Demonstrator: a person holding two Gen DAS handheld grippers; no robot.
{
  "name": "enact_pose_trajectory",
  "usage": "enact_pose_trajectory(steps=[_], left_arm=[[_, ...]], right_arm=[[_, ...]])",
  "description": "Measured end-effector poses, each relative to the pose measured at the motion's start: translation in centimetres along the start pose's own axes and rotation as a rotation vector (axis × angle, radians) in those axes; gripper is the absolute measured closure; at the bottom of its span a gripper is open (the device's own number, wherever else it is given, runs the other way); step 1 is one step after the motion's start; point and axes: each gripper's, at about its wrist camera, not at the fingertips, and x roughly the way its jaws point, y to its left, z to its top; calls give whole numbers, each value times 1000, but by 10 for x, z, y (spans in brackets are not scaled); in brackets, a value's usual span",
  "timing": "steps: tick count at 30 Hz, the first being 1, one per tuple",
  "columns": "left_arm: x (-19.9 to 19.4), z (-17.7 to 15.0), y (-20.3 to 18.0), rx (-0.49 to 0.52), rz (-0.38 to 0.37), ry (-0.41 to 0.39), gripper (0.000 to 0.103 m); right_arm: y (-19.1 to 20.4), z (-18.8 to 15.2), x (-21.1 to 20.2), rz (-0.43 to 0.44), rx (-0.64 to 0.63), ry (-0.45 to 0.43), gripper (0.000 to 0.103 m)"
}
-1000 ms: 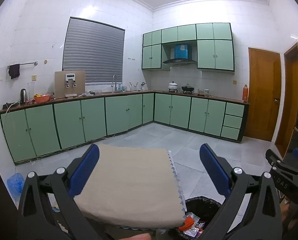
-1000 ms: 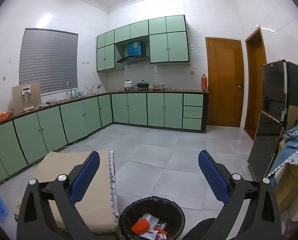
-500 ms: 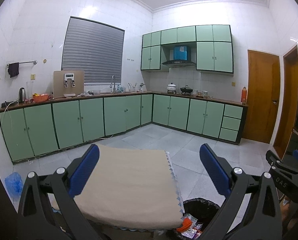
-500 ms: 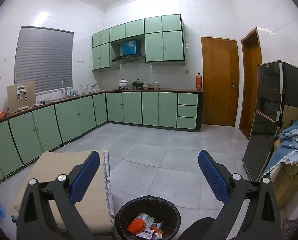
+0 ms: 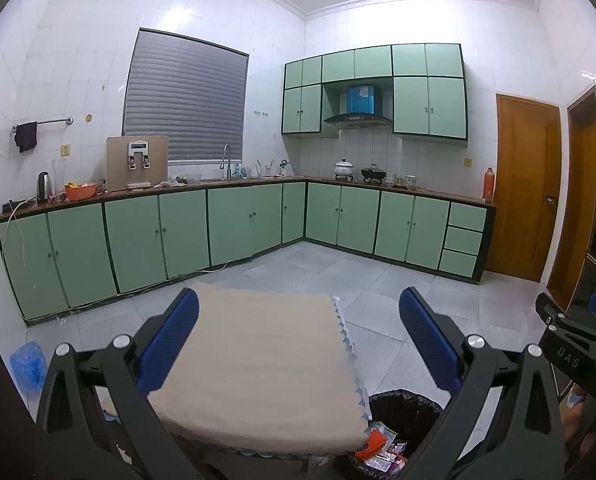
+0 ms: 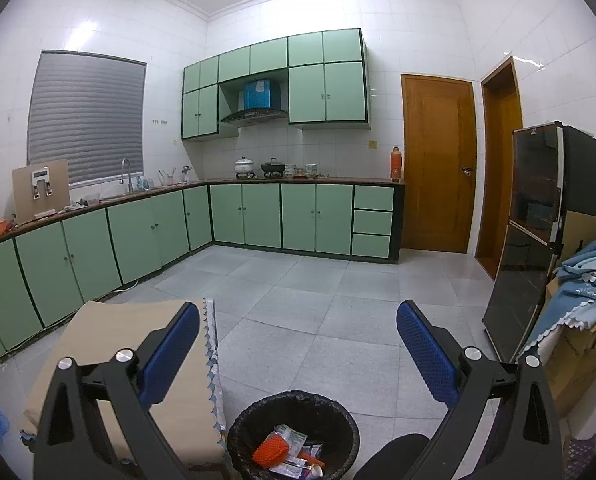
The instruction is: Collect trash
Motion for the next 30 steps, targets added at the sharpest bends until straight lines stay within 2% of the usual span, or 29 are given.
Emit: enact_pose_trajectory(steps=[30], left_arm=[[4,0,2,0,1,11,6]], right_arm=[[-4,1,4,5,1,9,6]])
